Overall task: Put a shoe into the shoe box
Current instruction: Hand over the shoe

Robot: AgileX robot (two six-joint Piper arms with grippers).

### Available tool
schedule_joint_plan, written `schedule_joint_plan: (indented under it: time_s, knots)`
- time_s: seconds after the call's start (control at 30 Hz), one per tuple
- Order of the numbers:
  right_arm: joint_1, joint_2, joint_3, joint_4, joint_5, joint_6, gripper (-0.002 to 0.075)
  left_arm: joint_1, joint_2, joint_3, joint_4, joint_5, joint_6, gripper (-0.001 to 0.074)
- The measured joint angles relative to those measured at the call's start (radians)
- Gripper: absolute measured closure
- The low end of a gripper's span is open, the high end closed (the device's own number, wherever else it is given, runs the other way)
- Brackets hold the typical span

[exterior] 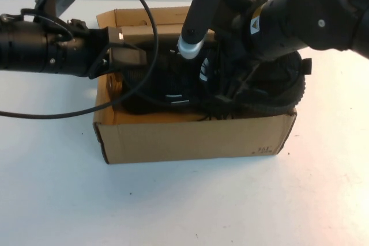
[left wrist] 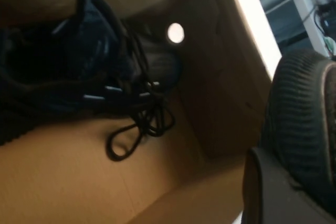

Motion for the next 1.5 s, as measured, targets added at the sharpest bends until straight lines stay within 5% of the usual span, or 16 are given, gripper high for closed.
schedule_joint_plan:
  time_s: [0.47, 0.73, 1.0, 1.5]
  knots:
    - [-0.046, 0.021, -0.011, 0.004, -0.089, 0.030, 0.0240, 0.000, 0.015, 0.000, -0.063, -0.103, 0.078, 0.0633]
    - [-0.055, 0.026, -0.011, 0.075, -0.037, 0.036, 0.0150, 0.000, 0.020, 0.000, -0.058, -0.107, 0.099, 0.0633]
    - [-0.054, 0.027, -0.011, 0.094, -0.019, 0.007, 0.0139, 0.000, 0.041, 0.000, -0.077, -0.104, 0.123, 0.0633]
    - [-0.065, -0.045, -0.015, -0.055, 0.057, -0.011, 0.0135, -0.005, 0.045, 0.000, -0.154, -0.080, 0.130, 0.0633]
